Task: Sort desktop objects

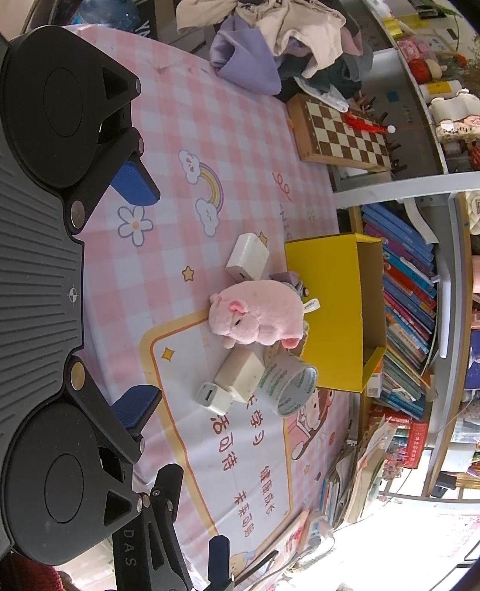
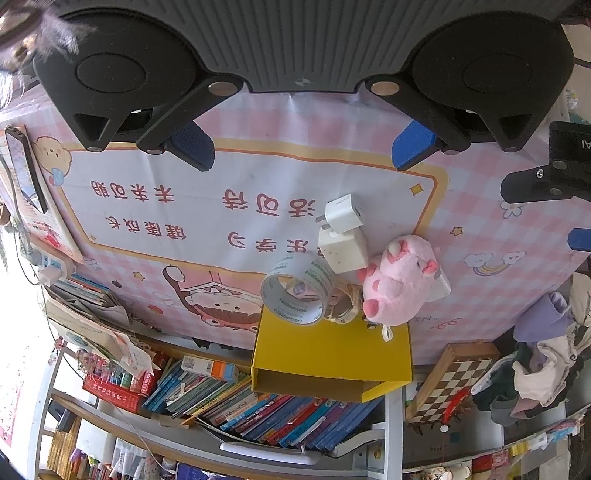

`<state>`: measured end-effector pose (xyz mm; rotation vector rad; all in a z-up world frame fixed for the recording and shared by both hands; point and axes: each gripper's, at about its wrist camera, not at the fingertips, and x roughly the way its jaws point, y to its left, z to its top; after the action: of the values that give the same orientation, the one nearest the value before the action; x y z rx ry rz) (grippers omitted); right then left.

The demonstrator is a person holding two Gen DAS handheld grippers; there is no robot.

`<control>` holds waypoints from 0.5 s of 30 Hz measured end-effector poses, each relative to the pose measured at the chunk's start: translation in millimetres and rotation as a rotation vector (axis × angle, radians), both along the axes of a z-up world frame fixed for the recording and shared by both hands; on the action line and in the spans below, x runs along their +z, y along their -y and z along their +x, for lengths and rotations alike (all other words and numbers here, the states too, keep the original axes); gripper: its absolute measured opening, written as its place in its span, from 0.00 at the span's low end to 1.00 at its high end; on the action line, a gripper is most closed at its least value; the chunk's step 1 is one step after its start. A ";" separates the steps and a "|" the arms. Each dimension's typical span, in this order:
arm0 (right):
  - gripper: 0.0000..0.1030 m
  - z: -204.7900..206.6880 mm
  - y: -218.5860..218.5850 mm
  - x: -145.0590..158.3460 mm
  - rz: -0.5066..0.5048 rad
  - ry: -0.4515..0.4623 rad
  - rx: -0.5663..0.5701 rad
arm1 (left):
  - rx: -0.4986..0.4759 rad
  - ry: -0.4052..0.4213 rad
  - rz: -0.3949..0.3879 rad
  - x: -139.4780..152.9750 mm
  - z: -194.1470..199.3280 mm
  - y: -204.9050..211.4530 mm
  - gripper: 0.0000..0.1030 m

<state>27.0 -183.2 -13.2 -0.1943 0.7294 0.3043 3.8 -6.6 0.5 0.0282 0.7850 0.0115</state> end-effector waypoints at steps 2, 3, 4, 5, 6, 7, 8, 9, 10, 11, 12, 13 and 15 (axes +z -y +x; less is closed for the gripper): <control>1.00 0.2 -0.2 0.6 0.005 0.002 0.005 | 0.000 0.002 0.000 0.1 -0.2 -0.2 1.00; 1.00 0.2 -0.4 0.9 0.007 0.004 0.008 | 0.003 0.002 0.000 -0.1 0.0 -0.7 1.00; 1.00 0.3 -0.5 1.2 0.010 0.005 0.010 | 0.006 0.001 -0.001 -0.3 0.3 -1.2 1.00; 1.00 0.4 -0.6 1.6 0.012 0.006 0.013 | 0.009 0.000 -0.004 -0.7 0.5 -2.1 1.00; 1.00 0.5 -0.8 1.9 0.015 0.007 0.015 | 0.012 -0.002 -0.006 -1.1 0.7 -2.9 1.00; 1.00 0.5 -1.7 2.1 0.014 0.008 0.017 | 0.010 -0.003 -0.006 -1.0 0.9 -3.2 1.00; 1.00 0.7 -2.8 2.2 0.013 0.007 0.019 | 0.009 -0.003 -0.006 -1.0 1.1 -3.6 1.00; 1.00 0.7 -3.8 2.3 0.012 0.006 0.021 | 0.007 -0.003 -0.006 -1.0 1.3 -3.9 1.00; 1.00 0.7 -4.8 2.4 0.011 0.006 0.023 | 0.005 -0.004 -0.006 -0.9 1.4 -4.2 1.00; 1.00 0.8 -6.0 2.7 0.010 0.007 0.026 | 0.004 -0.004 -0.006 -0.9 1.6 -4.6 1.00; 1.00 0.8 -7.2 3.0 0.009 0.007 0.028 | 0.002 -0.005 -0.006 -0.9 1.8 -4.9 1.00; 1.00 0.8 -8.6 3.3 0.007 0.007 0.032 | 0.000 -0.005 -0.006 -0.8 2.0 -5.2 1.00; 1.00 1.4 -11.2 3.5 0.002 0.003 0.037 | -0.003 -0.006 -0.005 -0.8 2.3 -5.9 1.00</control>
<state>28.4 -172.1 -9.6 -0.2067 0.7229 0.3396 6.2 -0.7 -0.3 0.0244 0.7908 0.0066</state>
